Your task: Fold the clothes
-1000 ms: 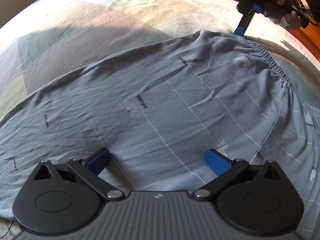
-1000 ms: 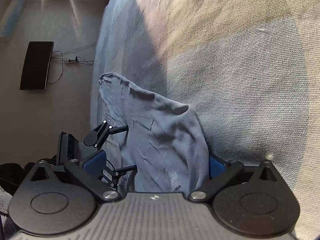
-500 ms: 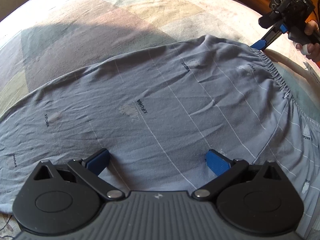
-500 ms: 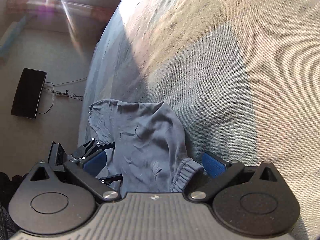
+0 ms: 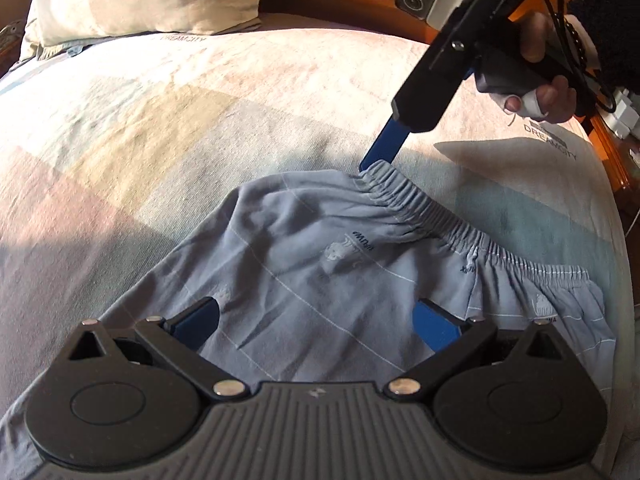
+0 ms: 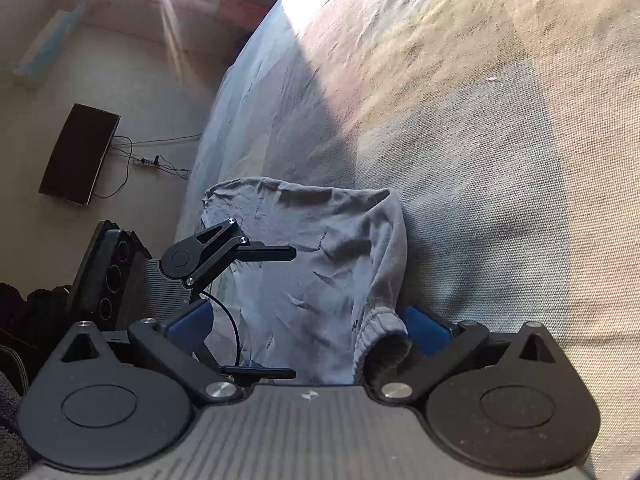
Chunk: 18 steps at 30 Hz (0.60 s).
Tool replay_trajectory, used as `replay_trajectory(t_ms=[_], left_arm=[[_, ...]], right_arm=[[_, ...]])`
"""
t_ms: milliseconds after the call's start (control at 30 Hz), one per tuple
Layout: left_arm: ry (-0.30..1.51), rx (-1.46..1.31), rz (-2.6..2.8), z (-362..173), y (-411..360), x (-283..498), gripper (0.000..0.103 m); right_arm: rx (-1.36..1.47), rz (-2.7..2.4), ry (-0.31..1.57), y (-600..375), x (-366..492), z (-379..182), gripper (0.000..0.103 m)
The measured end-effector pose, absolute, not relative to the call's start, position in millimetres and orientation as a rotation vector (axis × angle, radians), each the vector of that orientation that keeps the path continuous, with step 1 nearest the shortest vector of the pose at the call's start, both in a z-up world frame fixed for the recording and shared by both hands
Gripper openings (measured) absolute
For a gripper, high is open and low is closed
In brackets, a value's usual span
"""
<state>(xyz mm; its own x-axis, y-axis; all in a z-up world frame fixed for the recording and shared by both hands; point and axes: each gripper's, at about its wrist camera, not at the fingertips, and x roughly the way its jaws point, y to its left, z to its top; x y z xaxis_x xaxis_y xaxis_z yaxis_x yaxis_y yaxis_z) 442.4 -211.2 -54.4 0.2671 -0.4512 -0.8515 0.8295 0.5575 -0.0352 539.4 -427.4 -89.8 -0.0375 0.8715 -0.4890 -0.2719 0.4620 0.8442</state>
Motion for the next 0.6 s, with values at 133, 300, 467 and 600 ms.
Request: replay_trajectory(t_ms=[133, 300, 467, 600], left_arm=[[0.893, 0.514, -0.904, -45.2, -218.8, 464.0, 0.102], [0.827, 0.545, -0.892, -31.9, -229.2, 494.4, 0.102], [0.885, 0.638, -0.897, -53.1, -260.7, 507.4, 0.102], [0.940, 0.720, -0.904, -73.8, -284.8, 513.2, 0.102]], right_arm=[[0.614, 1.036, 1.278, -426.6, 534.0, -90.1, 0.103], [0.592, 1.060, 1.253, -419.8, 524.1, -87.2, 0.103], [0.500, 1.093, 1.224, -402.8, 510.0, -77.1, 0.103], [0.403, 1.114, 1.213, -392.8, 500.7, -68.2, 0.103]])
